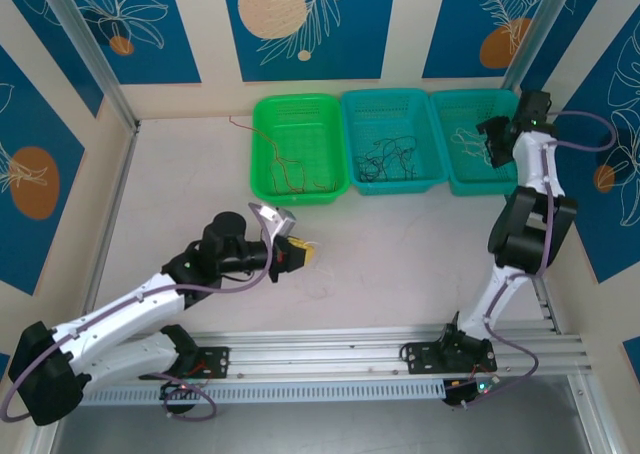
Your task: Untangle the cables
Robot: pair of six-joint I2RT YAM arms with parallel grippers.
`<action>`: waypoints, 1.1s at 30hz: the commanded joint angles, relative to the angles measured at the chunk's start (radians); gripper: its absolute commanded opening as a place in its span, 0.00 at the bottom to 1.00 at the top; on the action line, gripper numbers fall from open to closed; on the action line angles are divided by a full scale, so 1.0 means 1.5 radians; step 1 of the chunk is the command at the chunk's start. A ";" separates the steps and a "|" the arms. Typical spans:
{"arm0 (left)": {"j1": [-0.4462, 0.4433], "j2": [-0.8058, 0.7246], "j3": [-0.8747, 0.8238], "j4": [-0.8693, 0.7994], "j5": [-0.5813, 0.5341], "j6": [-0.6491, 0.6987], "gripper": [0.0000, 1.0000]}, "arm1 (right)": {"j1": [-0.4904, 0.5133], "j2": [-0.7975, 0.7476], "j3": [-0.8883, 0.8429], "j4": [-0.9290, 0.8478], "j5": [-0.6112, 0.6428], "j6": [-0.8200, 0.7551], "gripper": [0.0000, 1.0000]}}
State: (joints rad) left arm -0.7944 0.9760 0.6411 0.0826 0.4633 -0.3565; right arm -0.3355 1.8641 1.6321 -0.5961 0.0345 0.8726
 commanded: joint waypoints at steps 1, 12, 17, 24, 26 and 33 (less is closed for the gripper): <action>-0.005 0.012 0.039 0.004 -0.032 0.014 0.00 | 0.042 -0.169 -0.155 0.112 -0.056 -0.048 0.70; -0.003 0.057 0.102 -0.009 -0.119 -0.001 0.00 | 0.260 -0.614 -0.483 0.171 -0.297 -0.223 0.68; -0.004 0.061 0.106 0.024 -0.132 -0.025 0.00 | 0.442 -0.713 -0.517 0.137 -0.295 -0.228 0.68; -0.004 0.073 0.117 0.074 -0.105 -0.054 0.00 | 0.646 -0.727 -0.559 0.130 -0.151 -0.219 0.71; -0.004 0.072 0.117 0.082 -0.101 -0.063 0.00 | 0.659 -0.711 -0.577 0.156 -0.144 -0.182 0.75; -0.004 0.063 0.118 0.097 -0.081 -0.075 0.00 | 0.688 -0.641 -0.632 0.306 -0.156 -0.080 0.78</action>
State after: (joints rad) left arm -0.7944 1.0859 0.7826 0.1833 0.3061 -0.4488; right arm 0.6807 0.8860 0.7010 -0.2710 -0.2165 0.6712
